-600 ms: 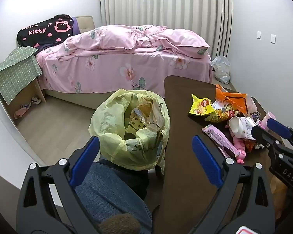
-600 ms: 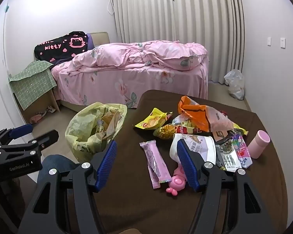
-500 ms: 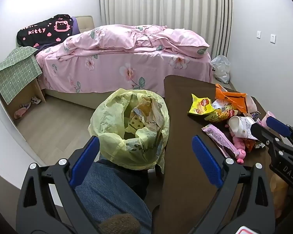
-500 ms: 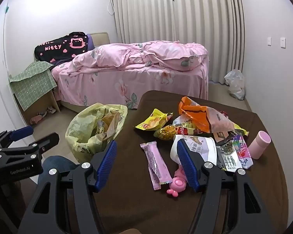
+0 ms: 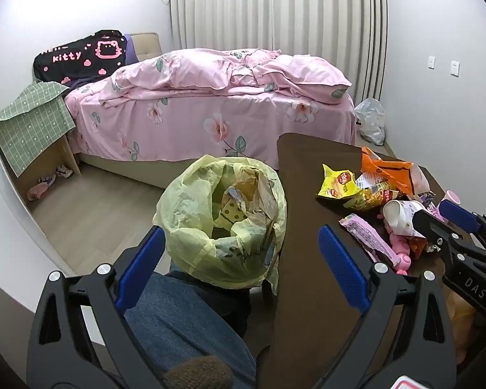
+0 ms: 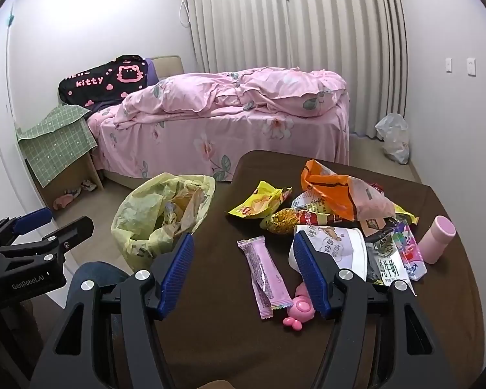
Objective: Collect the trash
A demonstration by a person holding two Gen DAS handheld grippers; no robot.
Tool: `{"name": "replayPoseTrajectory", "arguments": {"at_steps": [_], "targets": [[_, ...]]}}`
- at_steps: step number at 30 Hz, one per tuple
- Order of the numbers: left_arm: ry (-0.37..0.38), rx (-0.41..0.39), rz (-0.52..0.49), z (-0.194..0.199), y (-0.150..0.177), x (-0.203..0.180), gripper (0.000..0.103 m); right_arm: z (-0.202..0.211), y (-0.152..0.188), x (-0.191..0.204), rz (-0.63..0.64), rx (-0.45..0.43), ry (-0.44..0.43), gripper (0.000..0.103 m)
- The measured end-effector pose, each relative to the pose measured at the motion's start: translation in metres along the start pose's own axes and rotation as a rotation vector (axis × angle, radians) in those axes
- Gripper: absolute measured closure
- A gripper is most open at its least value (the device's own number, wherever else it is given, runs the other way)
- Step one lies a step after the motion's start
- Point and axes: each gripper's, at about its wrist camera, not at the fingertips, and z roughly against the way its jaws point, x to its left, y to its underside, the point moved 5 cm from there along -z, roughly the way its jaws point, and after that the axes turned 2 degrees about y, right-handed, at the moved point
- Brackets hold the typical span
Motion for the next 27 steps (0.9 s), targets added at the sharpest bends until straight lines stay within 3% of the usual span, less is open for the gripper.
{"name": "replayPoseTrajectory", "arguments": {"at_steps": [27], "targets": [[-0.004,0.021,-0.005,-0.0082,0.0079,-0.0014,0.012,-0.0012,0.0055,0.0011,0.004,0.01,-0.004,0.043]]}}
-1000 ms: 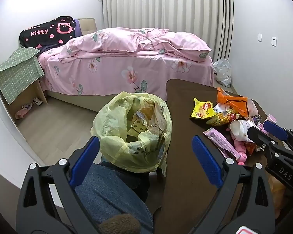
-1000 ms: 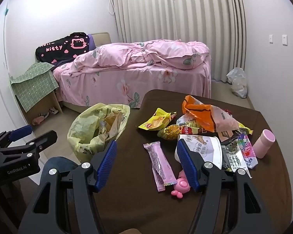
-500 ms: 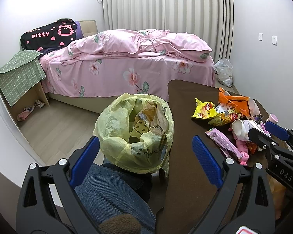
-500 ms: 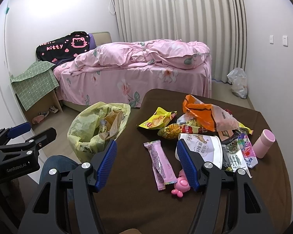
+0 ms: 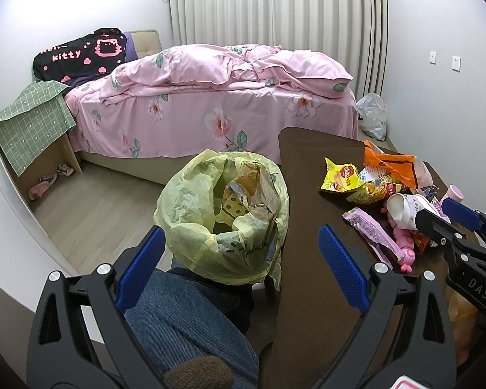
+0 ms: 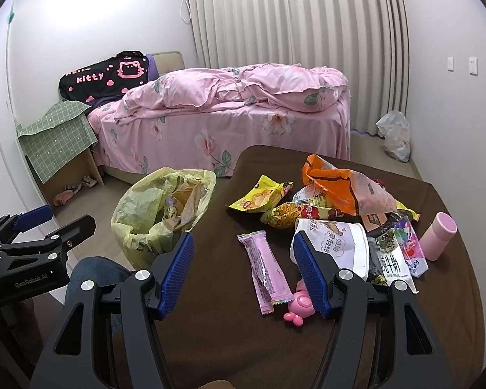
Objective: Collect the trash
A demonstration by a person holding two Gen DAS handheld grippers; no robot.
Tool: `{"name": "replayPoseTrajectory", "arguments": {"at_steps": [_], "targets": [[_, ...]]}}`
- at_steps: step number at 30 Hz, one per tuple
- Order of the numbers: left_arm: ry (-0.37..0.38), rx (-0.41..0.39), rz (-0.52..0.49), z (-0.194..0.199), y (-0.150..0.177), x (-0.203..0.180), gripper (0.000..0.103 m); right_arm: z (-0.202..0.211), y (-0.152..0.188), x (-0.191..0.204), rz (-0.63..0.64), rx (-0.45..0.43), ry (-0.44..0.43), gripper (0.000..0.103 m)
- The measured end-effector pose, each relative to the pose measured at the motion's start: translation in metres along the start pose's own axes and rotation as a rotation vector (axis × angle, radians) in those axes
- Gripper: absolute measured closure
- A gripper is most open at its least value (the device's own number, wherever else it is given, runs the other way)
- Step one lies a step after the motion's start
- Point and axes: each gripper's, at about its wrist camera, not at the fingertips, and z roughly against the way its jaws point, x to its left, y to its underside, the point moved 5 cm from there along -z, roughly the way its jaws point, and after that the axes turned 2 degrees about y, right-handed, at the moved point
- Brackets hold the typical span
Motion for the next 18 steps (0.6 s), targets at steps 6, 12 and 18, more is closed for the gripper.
{"name": "replayPoseTrajectory", "arguments": {"at_steps": [6,12,18], "targets": [[0.003,0.003,-0.002,-0.0009,0.0025,-0.0001,0.012,-0.0005,0.0008,-0.0002,0.0,0.0,-0.001,0.043],[0.003,0.003,-0.001,-0.0009,0.0024,-0.0001,0.012,-0.001,0.0015,-0.0011,-0.001,0.004,-0.001,0.043],[0.003,0.003,-0.003,-0.0008,0.0023,-0.0002,0.012,-0.0012,0.0021,-0.0022,-0.002,0.004,0.0,0.043]]}}
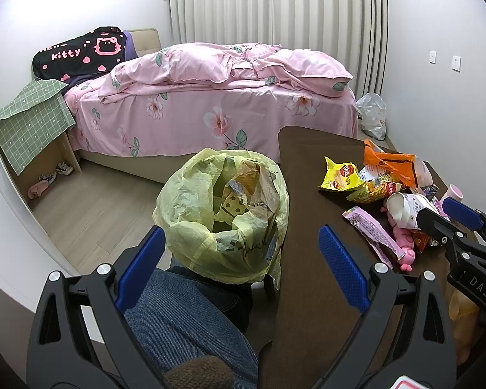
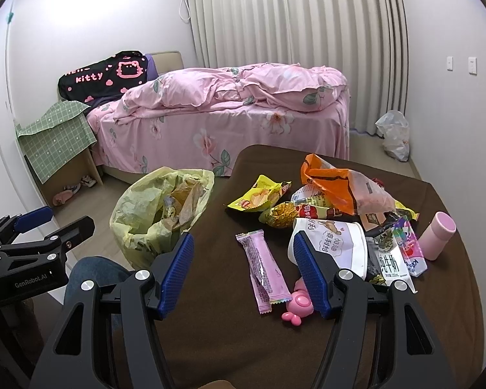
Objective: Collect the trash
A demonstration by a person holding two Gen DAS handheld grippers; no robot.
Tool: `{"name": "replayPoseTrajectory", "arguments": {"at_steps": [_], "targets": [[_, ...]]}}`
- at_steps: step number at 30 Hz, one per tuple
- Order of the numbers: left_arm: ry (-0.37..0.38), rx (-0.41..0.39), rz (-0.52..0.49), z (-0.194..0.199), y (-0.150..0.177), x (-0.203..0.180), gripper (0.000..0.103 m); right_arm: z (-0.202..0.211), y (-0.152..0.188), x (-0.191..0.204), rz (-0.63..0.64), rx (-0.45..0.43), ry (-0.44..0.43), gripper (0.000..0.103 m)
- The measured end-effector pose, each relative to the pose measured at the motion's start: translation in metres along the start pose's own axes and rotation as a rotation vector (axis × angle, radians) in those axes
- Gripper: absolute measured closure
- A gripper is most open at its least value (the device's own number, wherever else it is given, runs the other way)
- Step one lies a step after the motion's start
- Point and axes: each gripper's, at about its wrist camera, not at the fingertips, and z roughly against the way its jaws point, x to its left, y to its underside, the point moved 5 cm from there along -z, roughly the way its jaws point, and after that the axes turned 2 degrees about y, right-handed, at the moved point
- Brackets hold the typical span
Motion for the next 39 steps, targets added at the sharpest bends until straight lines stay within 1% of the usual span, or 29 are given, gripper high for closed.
{"name": "replayPoseTrajectory", "arguments": {"at_steps": [32,36,39], "targets": [[0.0,0.006,0.006,-0.001,-0.002,0.003,0.012,-0.001,0.0,-0.002,-0.001,0.004,0.001,0.043],[0.001,0.006,0.005,-0.005,-0.005,0.001,0.012,-0.001,0.001,-0.008,0.004,-0.002,0.017,0.043],[0.011,0.0,0.009,-0.013,-0.007,-0.002,0.012,0.001,0.002,-0.027,0.004,-0.017,0.064,0.043]]}}
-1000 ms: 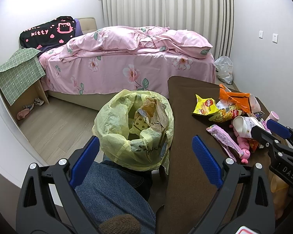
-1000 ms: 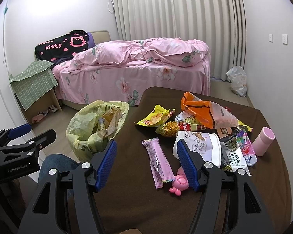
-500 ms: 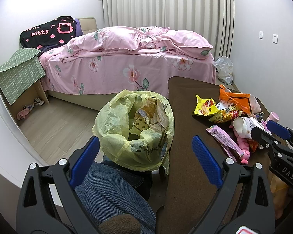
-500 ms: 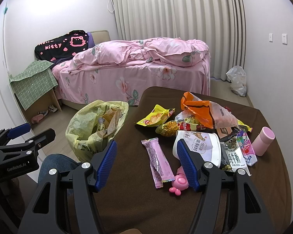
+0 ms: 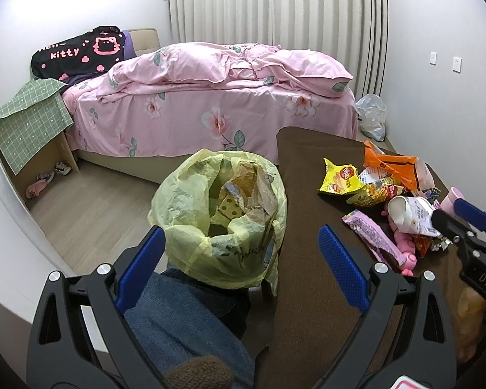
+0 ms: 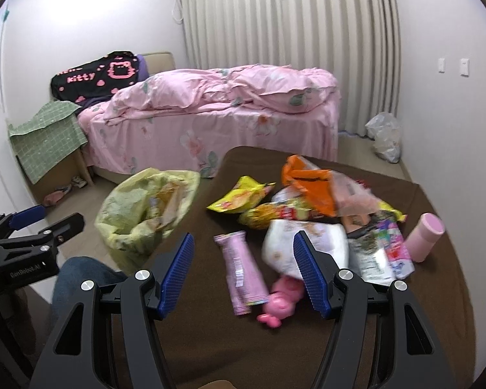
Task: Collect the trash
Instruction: 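Grasp the yellow snack wrapper with the left tool while the right tool grasps a black wrapper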
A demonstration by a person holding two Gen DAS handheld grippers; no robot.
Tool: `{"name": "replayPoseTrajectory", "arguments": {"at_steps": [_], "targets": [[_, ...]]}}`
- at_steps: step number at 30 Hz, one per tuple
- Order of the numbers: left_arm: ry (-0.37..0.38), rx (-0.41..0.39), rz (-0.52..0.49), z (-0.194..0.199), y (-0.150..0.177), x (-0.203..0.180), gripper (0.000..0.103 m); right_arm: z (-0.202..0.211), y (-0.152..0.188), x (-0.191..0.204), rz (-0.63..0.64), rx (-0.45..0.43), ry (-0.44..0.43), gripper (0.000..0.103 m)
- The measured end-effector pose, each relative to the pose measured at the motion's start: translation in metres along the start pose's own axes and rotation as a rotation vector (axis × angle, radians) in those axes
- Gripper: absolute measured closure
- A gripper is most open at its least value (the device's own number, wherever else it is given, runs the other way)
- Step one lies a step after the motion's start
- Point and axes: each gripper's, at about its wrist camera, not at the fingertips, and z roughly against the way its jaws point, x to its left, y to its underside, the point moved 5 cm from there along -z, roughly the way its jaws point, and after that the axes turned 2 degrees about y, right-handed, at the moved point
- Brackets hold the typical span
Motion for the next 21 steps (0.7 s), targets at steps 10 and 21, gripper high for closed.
{"name": "replayPoseTrajectory", "arguments": {"at_steps": [10,21], "targets": [[0.173,0.037,-0.079,-0.063,-0.009,-0.059,0.012,-0.001,-0.004,-0.092,-0.037,-0.013,0.178,0.043],[0.367,0.174,-0.042,-0.167,-0.058,-0.12,0.01,-0.026,0.018,-0.162,-0.111,0.022,0.206,0.043]]}}
